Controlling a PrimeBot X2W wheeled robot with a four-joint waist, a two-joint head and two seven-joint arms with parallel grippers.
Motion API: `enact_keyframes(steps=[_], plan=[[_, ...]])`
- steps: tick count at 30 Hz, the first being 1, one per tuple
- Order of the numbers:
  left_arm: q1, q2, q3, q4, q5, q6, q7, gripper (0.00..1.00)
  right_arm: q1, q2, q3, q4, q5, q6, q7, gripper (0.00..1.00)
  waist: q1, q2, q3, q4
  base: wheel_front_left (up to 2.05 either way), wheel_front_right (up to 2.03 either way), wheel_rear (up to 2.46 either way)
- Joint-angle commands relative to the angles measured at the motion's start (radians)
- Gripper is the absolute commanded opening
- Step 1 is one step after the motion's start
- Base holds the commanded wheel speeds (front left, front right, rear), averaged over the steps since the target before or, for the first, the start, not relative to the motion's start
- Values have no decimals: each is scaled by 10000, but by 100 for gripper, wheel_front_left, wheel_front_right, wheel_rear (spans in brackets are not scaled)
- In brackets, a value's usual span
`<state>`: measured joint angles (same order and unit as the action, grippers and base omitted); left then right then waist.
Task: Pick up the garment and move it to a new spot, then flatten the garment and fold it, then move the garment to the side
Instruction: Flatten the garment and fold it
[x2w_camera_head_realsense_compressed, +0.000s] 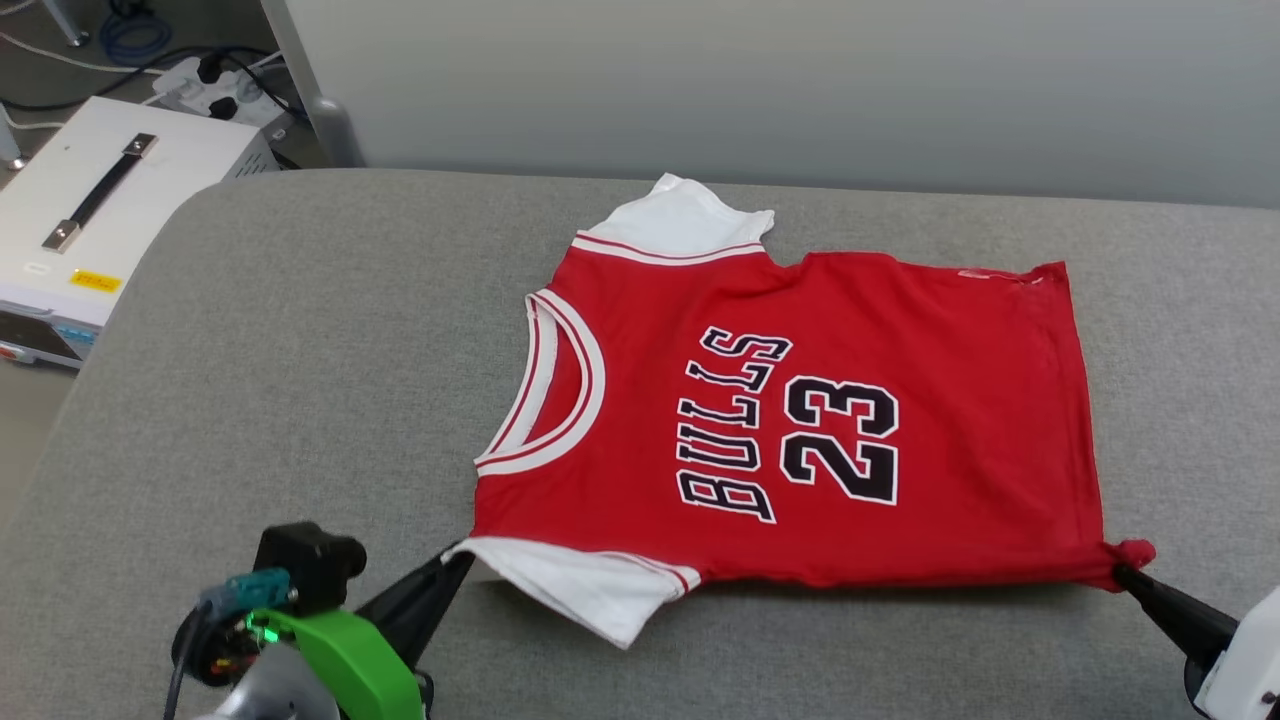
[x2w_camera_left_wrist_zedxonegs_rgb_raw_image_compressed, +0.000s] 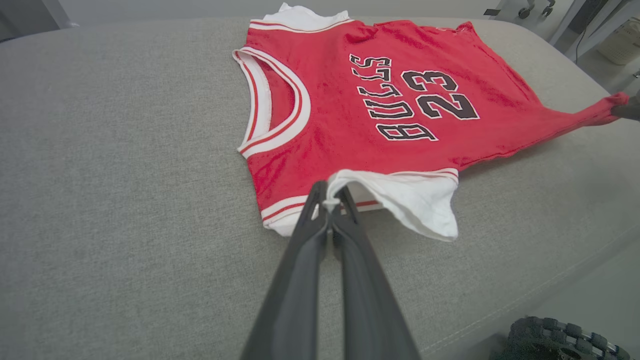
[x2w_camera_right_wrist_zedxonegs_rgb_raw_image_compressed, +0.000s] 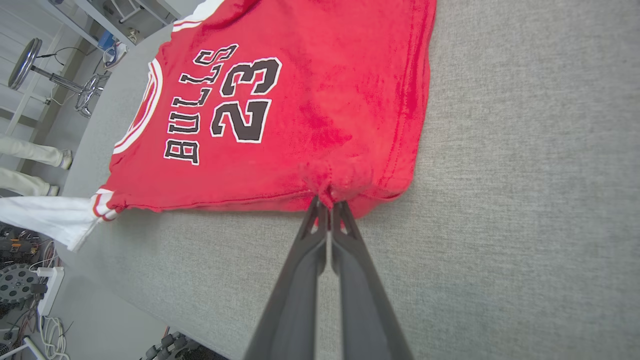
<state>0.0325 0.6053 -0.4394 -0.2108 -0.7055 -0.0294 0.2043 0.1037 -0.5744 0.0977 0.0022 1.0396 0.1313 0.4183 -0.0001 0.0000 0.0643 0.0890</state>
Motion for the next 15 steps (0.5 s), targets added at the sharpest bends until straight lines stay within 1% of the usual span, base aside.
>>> enact_keyframes(steps=[1,7,11,15], plan=[[-475,-47,80,-14,27,-20,-24,0,-287,112,-160,-163,-191,-6,205,0,1,0,388,-42,0,0,0],[-2138,-245,151,500,237,-253,78,0,-1295,707,-776,-338,-765,-6,1099,0,1,0,1210,-166,0,0,0],[-3347,-498,147,1248,395,-267,271,0,-2098,1062,-981,-203,-1224,-6,1599,0,1,0,1713,-275,0,0,0],[-4344,-676,-7,2148,540,-396,495,0,-2747,1345,-1157,114,-1675,-6,1890,0,1,0,2082,-364,0,0,0]])
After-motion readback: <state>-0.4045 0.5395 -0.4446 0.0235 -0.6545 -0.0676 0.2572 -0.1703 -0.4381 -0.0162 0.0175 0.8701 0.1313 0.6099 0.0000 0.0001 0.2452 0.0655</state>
